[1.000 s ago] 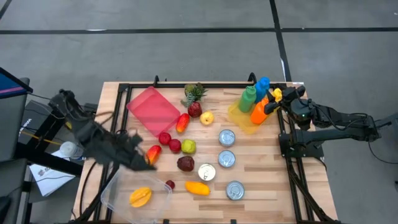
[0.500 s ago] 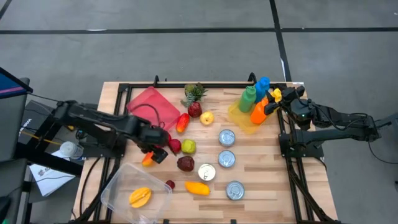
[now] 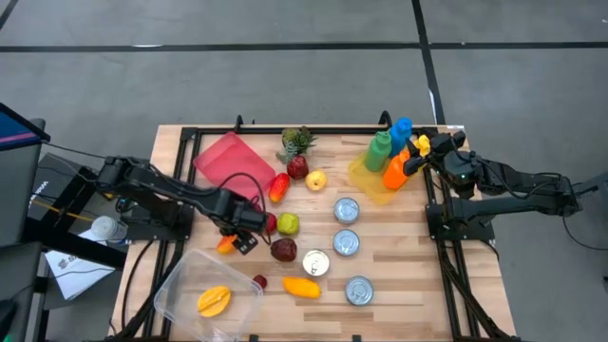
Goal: Pick & Place Food Item
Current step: Put the bottom red mango into the transparent bin
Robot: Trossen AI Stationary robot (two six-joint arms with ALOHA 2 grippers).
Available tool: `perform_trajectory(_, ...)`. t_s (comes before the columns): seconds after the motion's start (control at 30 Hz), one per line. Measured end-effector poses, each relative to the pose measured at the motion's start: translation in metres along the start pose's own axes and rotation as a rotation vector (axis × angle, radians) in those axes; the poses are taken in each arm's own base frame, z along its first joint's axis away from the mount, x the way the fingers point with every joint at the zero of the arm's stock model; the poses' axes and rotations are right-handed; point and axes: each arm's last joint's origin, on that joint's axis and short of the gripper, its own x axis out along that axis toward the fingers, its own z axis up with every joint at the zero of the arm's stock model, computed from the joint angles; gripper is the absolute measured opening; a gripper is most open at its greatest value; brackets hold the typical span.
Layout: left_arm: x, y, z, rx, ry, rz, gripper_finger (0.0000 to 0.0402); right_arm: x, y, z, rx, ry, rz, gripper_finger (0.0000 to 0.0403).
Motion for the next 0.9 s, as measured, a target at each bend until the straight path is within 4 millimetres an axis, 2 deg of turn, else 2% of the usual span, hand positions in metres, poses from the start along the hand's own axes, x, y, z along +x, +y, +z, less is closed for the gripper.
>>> perform_trajectory(0.23, 0.023, 0.006, -0.003, -0.015, 0.025, -0.035, 0.0323, 0.000, 0.000, -0.001, -0.008, 0.005, -0.001, 0.0260)
perform_trajectory(0.33, 0.033, 0.011, -0.004, -0.073, 0.039, -0.029, 0.0352, 0.000, 0.000, -0.001, -0.012, 0.007, -0.001, 0.0260)
perform_trajectory(0.5, 0.044, 0.016, -0.007, -0.109, 0.056, 0.000, 0.0379, 0.000, 0.000, -0.001, -0.014, 0.009, -0.001, 0.0260)
perform_trajectory(0.7, 0.053, 0.014, -0.006, -0.108, 0.021, -0.057, 0.0382, 0.000, 0.000, -0.001, -0.014, 0.009, -0.001, 0.0260)
perform_trajectory(0.9, 0.067, 0.017, -0.006, -0.199, 0.001, -0.096, 0.0353, 0.000, 0.000, -0.001, -0.014, 0.009, -0.001, 0.0260)
